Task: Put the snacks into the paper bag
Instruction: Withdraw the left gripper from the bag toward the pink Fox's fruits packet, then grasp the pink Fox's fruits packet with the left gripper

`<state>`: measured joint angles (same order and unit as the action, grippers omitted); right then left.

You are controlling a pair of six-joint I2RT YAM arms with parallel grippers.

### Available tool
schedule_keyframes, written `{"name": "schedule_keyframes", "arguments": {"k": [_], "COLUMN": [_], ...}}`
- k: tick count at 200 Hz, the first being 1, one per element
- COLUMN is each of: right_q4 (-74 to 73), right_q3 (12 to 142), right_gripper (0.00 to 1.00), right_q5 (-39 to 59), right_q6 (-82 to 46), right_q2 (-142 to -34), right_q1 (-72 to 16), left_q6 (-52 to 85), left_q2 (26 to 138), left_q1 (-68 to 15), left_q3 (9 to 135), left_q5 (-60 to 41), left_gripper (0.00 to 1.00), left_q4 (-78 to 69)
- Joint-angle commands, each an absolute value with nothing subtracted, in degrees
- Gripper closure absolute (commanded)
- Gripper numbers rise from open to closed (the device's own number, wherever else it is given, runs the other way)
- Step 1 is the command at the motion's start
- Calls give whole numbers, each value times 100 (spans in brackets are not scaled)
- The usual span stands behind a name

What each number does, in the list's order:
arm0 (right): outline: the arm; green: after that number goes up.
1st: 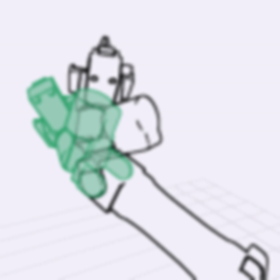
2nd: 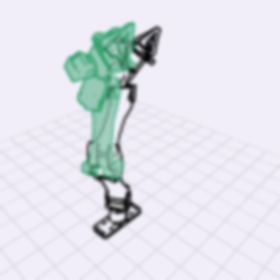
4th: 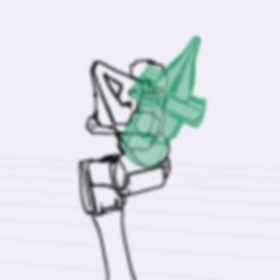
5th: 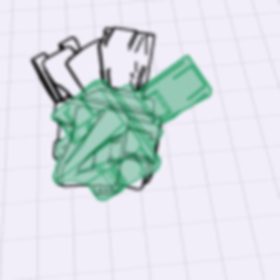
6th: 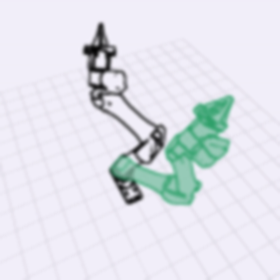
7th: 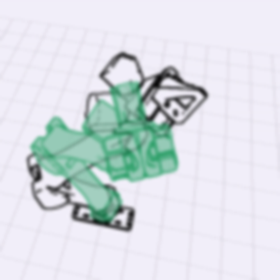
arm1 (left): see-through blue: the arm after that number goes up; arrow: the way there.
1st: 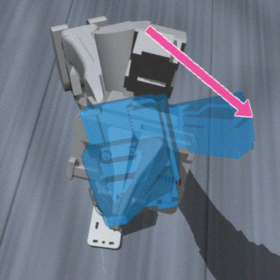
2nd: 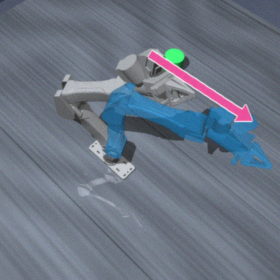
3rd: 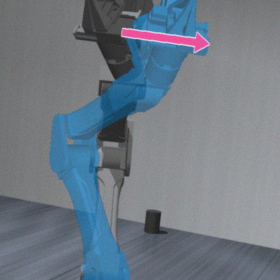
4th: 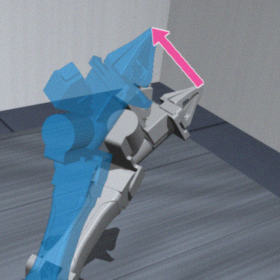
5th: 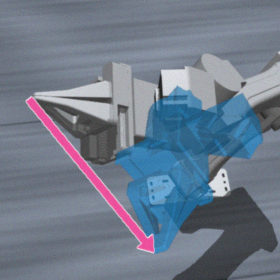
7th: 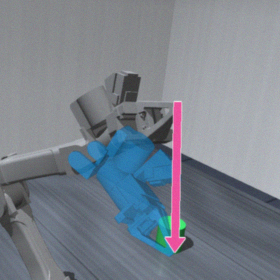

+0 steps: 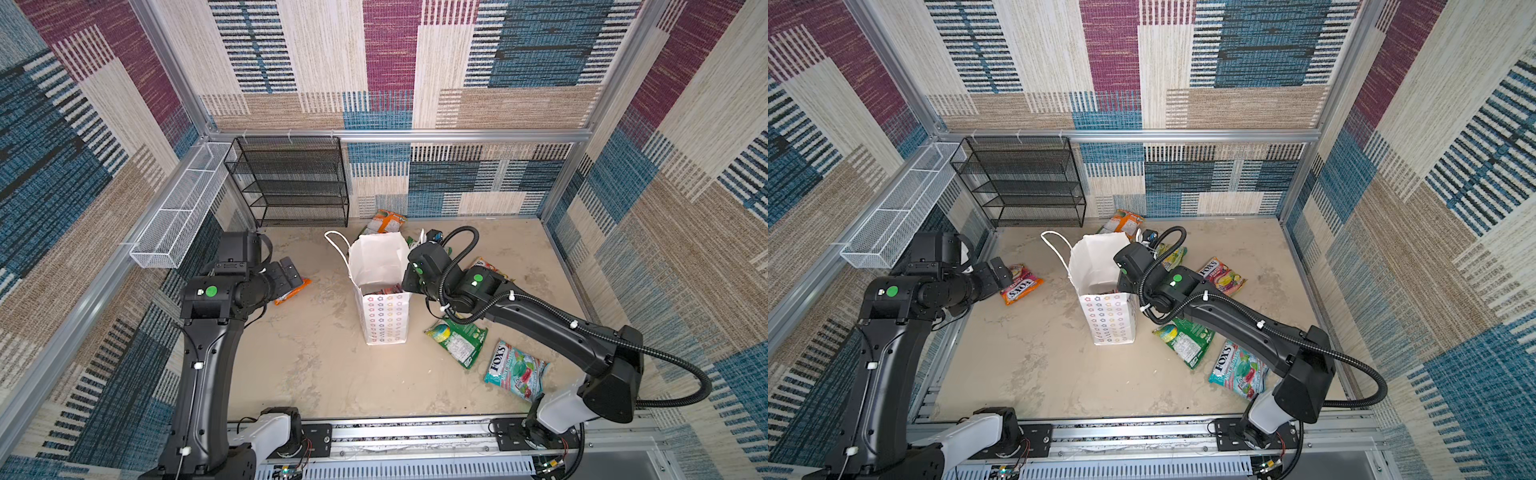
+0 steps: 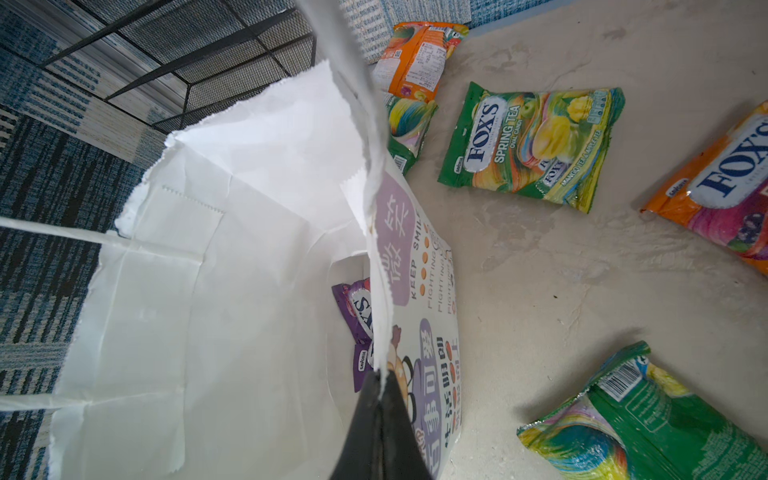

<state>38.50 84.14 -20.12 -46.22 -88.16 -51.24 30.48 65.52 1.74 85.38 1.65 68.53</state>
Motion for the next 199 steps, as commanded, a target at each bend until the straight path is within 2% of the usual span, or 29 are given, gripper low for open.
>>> {"name": "schedule_keyframes", "arguments": {"k": [1, 29, 78, 162, 199], "right_q4": [3826, 3690, 3521, 3192, 3184], "right_q3": [8388, 8303, 8235, 7987, 8047], "right_gripper": [100, 100, 100, 100, 100], "right_q5": [-2001, -1900, -1709, -1579, -1602], "right_q6": [-4610, -4597, -4527, -4425, -4380], "right_q2": [-8789, -8737, -8736, -8574, -8604], "right_q1": [-5124, -5124, -5124, -5123, -5124], "left_q6": [3431, 3723, 3852, 3506, 3428], "left_q2": [6752, 7322, 8464, 10812, 11665], "left_q1": [720, 1039, 1199, 1427, 1431], "left_q3": [7950, 7226, 6948, 8052, 8892], "left_q5": [-715, -817, 86, -32, -63], "left_gripper": [1, 1, 1, 1, 1], "left_q4": [6047, 5138, 4047, 3421, 3896]}}
